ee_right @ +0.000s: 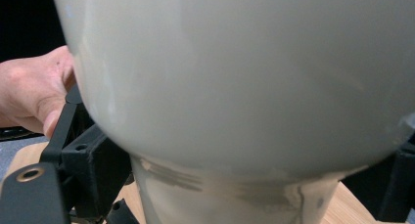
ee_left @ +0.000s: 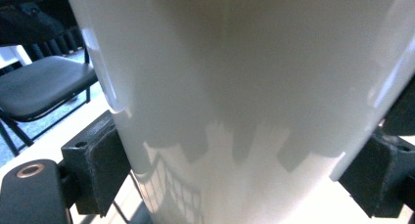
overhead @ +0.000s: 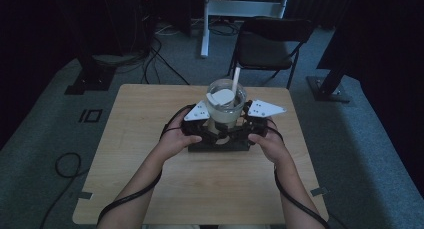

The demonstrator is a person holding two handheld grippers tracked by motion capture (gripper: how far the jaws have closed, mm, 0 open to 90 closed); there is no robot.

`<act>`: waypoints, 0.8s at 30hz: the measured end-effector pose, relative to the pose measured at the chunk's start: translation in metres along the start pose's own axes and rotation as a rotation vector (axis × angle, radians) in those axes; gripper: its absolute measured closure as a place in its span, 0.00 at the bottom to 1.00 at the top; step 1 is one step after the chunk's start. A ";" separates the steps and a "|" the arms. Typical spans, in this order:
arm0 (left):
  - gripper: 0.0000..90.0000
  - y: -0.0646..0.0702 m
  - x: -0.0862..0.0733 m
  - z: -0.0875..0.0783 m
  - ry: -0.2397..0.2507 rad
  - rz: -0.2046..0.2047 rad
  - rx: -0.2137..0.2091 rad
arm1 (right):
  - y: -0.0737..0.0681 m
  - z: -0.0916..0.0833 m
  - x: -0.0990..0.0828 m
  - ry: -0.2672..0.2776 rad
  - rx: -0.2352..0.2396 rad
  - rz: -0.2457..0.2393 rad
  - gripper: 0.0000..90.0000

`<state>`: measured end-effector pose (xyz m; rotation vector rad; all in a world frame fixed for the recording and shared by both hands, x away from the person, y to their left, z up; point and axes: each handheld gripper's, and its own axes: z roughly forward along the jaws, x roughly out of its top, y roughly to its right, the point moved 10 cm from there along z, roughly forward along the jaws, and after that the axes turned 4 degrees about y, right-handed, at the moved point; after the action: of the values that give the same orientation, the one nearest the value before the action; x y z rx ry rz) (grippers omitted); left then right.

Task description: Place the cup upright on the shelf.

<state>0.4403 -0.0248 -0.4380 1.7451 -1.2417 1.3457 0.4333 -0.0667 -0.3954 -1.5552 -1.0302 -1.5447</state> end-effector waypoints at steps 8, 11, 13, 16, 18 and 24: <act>0.12 -0.021 -0.002 0.012 0.007 -0.002 -0.006 | 0.023 0.010 -0.003 -0.032 -0.027 0.004 0.10; 0.12 -0.025 -0.002 0.017 0.011 -0.002 -0.012 | 0.029 0.011 -0.004 -0.040 -0.038 0.008 0.10; 0.12 -0.028 -0.002 0.020 0.010 -0.012 -0.017 | 0.033 0.012 -0.004 -0.035 -0.044 0.012 0.10; 0.12 -0.034 -0.004 0.025 0.002 -0.017 -0.012 | 0.039 0.014 -0.007 -0.042 -0.051 0.026 0.10; 0.12 -0.038 -0.008 0.027 -0.012 -0.009 -0.008 | 0.044 0.016 -0.011 -0.054 -0.058 0.030 0.10; 0.12 -0.044 -0.018 0.031 -0.029 -0.025 -0.006 | 0.051 0.022 -0.022 -0.072 -0.066 0.052 0.10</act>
<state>0.4921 -0.0293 -0.4609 1.7762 -1.2343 1.3050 0.4894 -0.0701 -0.4160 -1.6807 -0.9794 -1.5105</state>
